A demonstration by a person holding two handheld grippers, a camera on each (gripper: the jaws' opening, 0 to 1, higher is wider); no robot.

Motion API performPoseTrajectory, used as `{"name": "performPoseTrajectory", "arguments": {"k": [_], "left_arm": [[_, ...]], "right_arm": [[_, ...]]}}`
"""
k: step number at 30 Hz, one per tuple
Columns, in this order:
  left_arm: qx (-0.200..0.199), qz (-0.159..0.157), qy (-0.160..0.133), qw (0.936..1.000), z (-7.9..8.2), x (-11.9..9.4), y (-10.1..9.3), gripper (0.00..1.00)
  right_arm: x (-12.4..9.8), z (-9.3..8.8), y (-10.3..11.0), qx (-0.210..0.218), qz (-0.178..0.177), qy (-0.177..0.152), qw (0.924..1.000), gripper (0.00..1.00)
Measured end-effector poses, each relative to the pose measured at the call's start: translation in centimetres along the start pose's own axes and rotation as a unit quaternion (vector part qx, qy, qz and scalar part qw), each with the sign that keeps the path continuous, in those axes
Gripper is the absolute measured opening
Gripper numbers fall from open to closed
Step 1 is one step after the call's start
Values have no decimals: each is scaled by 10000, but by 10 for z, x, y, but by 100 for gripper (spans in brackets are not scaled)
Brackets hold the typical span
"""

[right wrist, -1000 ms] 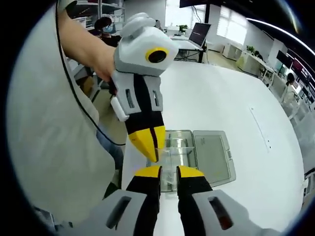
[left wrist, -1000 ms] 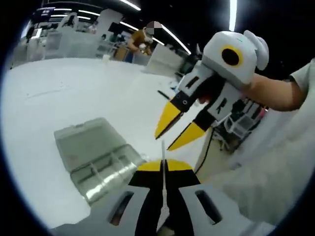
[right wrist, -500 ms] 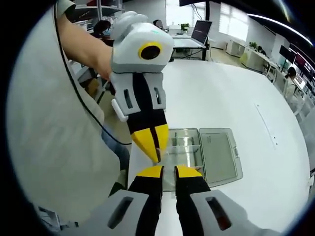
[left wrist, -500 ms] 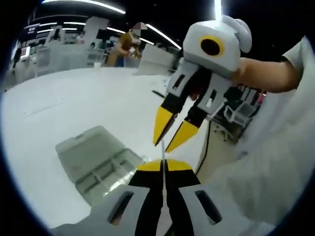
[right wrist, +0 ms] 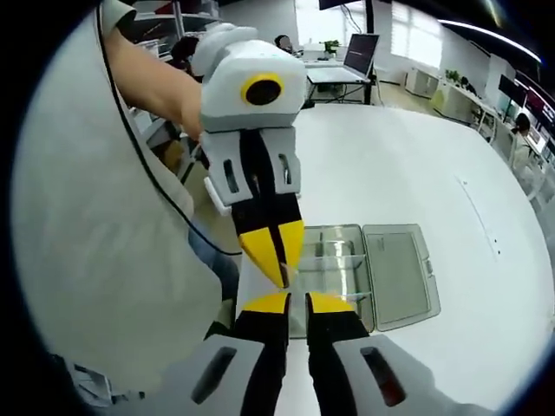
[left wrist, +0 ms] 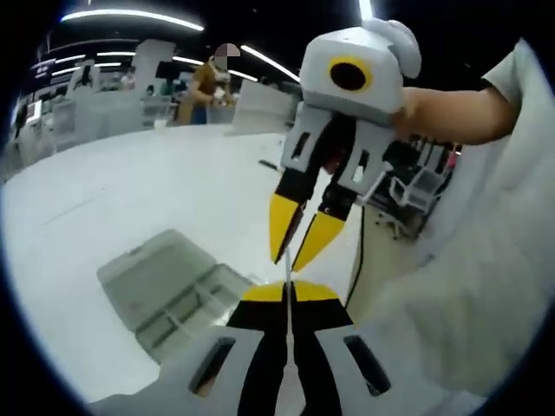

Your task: Insert the divider into the dual guide fixture by aligning both edges with the guide slots and pushing it downward to the bottom, including one-sided entry, uneven engagement, binding, and posture correction.

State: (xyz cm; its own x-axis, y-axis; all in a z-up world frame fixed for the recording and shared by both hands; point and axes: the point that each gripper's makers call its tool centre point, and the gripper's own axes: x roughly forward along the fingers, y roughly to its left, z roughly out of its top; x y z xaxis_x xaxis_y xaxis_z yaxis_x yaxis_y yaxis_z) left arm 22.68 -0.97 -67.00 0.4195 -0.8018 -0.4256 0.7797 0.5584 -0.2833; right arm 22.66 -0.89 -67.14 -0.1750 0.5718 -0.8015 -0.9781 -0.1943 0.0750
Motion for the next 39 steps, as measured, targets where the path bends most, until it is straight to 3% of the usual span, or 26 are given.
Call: {"name": "performPoseTrajectory", "arguments": {"k": [6, 16, 30, 39], "left_arm": [[298, -96, -44, 9995, -3, -1, -2, 0], [310, -183, -36, 9993, -7, 1, 0, 0], [-276, -16, -32, 9996, -8, 2, 11, 6], [-306, 65, -27, 9995, -9, 0, 13, 10]], "right_arm": [[1, 0, 4, 122, 156, -84, 9998, 0], [2, 0, 8, 193, 270, 16, 9994, 0], [0, 9, 5, 673, 260, 112, 9973, 0], [-3, 13, 4, 1107, 245, 66, 9935, 0]]}}
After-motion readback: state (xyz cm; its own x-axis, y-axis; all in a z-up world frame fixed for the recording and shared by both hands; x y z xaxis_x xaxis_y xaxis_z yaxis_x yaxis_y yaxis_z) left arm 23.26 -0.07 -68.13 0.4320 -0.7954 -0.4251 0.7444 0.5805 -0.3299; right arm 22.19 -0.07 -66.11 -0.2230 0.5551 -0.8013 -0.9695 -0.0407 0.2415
